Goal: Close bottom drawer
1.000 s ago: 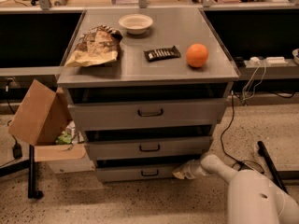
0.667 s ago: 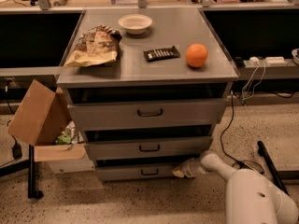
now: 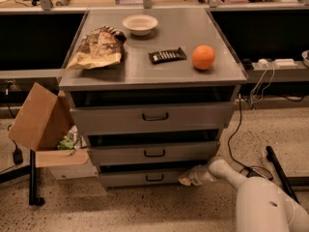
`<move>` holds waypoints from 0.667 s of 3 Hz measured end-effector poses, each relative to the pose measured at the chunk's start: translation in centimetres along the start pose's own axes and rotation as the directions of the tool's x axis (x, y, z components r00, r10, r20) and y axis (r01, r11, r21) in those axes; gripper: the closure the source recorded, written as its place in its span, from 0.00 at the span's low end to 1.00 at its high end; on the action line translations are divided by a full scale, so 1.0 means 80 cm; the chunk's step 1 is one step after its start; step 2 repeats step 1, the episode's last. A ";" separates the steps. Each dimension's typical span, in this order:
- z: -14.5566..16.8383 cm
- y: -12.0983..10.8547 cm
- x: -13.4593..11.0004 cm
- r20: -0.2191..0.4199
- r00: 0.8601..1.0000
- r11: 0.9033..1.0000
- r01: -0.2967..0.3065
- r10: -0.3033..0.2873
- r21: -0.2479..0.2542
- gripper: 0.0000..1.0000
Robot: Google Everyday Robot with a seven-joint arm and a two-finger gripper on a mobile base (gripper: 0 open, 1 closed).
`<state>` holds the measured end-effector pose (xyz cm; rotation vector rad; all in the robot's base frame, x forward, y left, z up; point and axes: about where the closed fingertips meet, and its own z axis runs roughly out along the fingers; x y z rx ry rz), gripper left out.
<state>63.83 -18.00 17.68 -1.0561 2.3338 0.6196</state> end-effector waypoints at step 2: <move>-0.012 0.021 0.019 0.010 1.000 0.999 0.013 -0.013 -0.049 1.00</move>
Offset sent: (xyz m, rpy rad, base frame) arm 0.0000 0.0000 0.0000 0.0000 0.0000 0.0000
